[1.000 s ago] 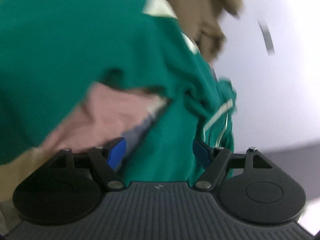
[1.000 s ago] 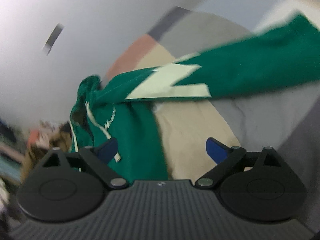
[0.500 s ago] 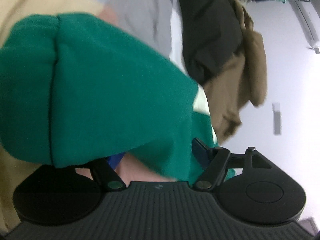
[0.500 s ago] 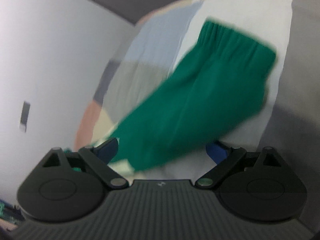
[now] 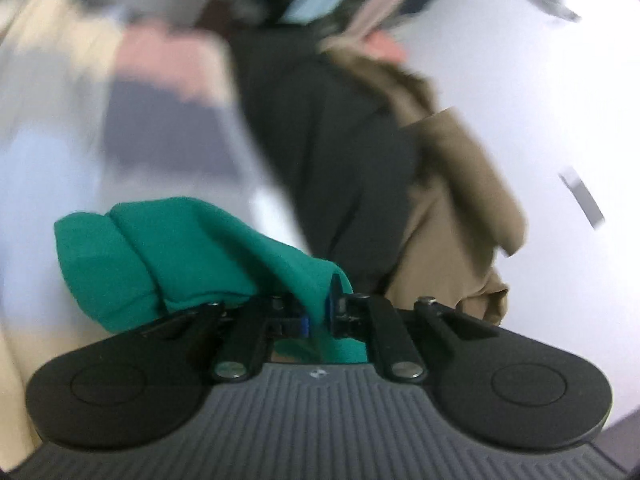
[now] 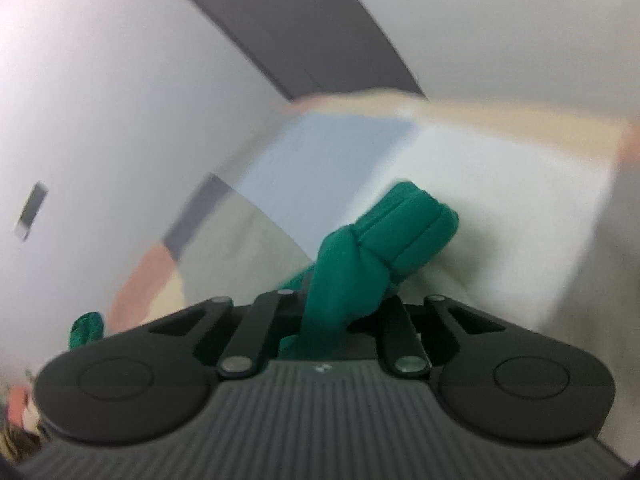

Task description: Fold large clothes

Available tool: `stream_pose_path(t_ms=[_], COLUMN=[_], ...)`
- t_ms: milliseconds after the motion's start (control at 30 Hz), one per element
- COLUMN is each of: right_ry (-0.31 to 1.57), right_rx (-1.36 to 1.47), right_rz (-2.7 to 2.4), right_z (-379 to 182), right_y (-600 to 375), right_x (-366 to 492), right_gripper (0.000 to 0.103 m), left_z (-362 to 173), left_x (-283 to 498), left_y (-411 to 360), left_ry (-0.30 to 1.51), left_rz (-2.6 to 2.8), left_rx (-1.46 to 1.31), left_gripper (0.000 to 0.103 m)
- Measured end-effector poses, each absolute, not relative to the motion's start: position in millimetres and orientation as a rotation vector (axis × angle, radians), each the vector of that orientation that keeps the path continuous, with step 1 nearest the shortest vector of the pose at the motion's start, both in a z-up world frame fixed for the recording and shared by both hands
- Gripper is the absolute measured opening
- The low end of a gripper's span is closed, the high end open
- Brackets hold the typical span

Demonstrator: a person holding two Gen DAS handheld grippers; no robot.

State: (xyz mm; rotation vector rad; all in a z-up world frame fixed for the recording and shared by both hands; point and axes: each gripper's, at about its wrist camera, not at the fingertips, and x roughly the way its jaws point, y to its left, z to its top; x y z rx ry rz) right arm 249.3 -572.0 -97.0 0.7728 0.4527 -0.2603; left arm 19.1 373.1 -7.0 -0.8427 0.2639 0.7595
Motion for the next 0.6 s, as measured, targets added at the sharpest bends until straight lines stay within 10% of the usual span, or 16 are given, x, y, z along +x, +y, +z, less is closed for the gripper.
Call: stream_pose_path(t_ms=[300, 600], right_ry=[0.22, 0.203], right_rx=[0.614, 0.575], right_rz=[-0.085, -0.346], right_z=[51, 83], right_y=[-574, -607], right_x=[233, 279], right_gripper=[0.01, 0.008], left_z=[63, 5], left_x=[61, 81], left_y=[425, 482], left_ry=[0.246, 0.302], left_rz=[0.728, 0.855], left_rx=[-0.734, -0.736], left_gripper=[0.008, 0.008])
